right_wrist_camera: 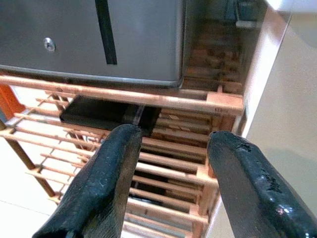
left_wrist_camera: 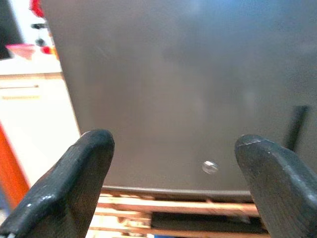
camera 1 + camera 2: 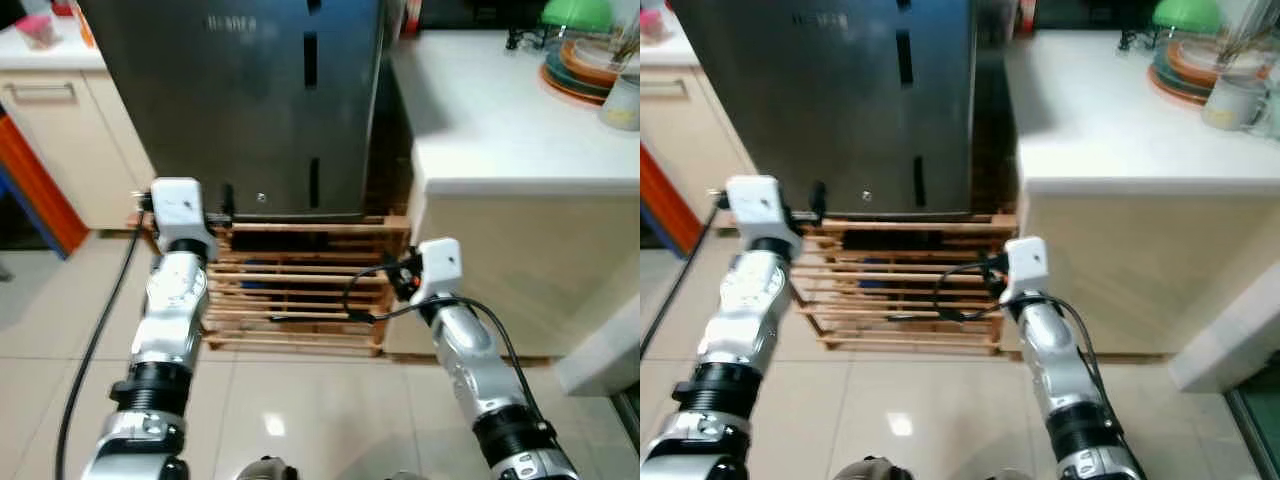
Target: Restocking fridge
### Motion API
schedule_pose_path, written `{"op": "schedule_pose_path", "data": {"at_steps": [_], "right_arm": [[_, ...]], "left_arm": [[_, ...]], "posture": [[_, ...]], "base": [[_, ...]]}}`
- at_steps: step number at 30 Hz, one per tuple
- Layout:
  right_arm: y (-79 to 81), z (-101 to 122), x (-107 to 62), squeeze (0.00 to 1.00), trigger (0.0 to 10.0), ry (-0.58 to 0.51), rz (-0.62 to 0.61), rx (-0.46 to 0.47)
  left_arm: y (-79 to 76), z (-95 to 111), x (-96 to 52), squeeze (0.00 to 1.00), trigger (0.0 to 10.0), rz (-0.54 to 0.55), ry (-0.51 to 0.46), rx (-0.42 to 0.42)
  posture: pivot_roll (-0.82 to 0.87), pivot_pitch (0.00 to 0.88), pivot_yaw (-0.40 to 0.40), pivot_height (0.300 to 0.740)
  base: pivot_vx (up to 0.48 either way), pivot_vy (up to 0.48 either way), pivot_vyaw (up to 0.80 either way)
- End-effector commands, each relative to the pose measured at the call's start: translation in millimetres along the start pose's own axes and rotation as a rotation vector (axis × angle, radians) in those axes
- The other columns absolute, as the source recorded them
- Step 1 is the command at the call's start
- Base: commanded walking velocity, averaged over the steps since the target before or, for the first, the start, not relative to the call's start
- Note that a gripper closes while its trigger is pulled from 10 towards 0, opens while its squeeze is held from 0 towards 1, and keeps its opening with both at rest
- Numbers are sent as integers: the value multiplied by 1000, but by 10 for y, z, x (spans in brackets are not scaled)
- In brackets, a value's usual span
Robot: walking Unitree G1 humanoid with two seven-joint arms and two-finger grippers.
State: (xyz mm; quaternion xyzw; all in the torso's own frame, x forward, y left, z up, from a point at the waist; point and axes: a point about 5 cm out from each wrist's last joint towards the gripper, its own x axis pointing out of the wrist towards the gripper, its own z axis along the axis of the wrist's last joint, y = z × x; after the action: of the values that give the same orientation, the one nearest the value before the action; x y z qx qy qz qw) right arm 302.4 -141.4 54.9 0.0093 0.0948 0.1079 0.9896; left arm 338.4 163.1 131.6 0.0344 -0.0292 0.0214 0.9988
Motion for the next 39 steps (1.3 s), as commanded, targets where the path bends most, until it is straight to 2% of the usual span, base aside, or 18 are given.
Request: {"op": "schedule_pose_path", "data": {"at_steps": [1,6,18,22,23,25,26,28,30,32,34,39], "right_arm": [[72,59,25,0,10000,-34,7,10],[119,32,9,0,10000,-35,10,15],[46,-1,-34,0,10000,-32,-12,14],[14,8,-55,0,10000,-37,-22,7],[-4,9,-66,0,10000,-39,-28,4],[-101,130,-90,0,10000,-112,-112,-2],[-101,130,-90,0,10000,-112,-112,-2],[-176,321,-113,0,10000,-207,-192,-20],[-187,402,-123,0,10000,-243,-211,-32],[-144,658,-130,0,10000,-335,-194,-60],[-106,817,-107,0,10000,-380,-169,-63],[-91,843,-70,0,10000,-376,-157,-60]], "left_arm": [[83,44,17,0,10000,5,-4,4],[117,59,38,0,10000,15,0,-7],[102,-11,-4,0,10000,-6,38,-42],[70,-21,8,0,10000,-9,38,-3],[41,-21,11,0,10000,-21,35,31],[-30,-16,5,0,10000,-74,33,0],[-30,-16,5,0,10000,-74,33,0],[-31,-24,-14,0,10000,-89,36,-32],[-16,-33,-23,0,10000,-85,40,-30],[54,-110,-77,0,10000,-53,66,-27],[87,-173,-127,0,10000,-26,84,-36],[86,-178,-146,0,10000,-11,84,-52]], "posture": [[-40,0,54,740],[-43,0,53,740],[-63,0,56,740],[-77,0,56,740],[-87,0,53,740],[-97,0,47,740],[-97,0,47,740],[-102,0,41,740],[-102,0,41,740],[-106,0,28,740],[-98,0,17,740],[-78,0,8,740]], "base": [[0,480,0],[0,480,0],[0,480,0],[0,480,0],[0,0,0],[0,0,0],[0,0,0],[0,146,0],[0,292,0],[247,412,0],[244,412,0],[241,415,0]]}}
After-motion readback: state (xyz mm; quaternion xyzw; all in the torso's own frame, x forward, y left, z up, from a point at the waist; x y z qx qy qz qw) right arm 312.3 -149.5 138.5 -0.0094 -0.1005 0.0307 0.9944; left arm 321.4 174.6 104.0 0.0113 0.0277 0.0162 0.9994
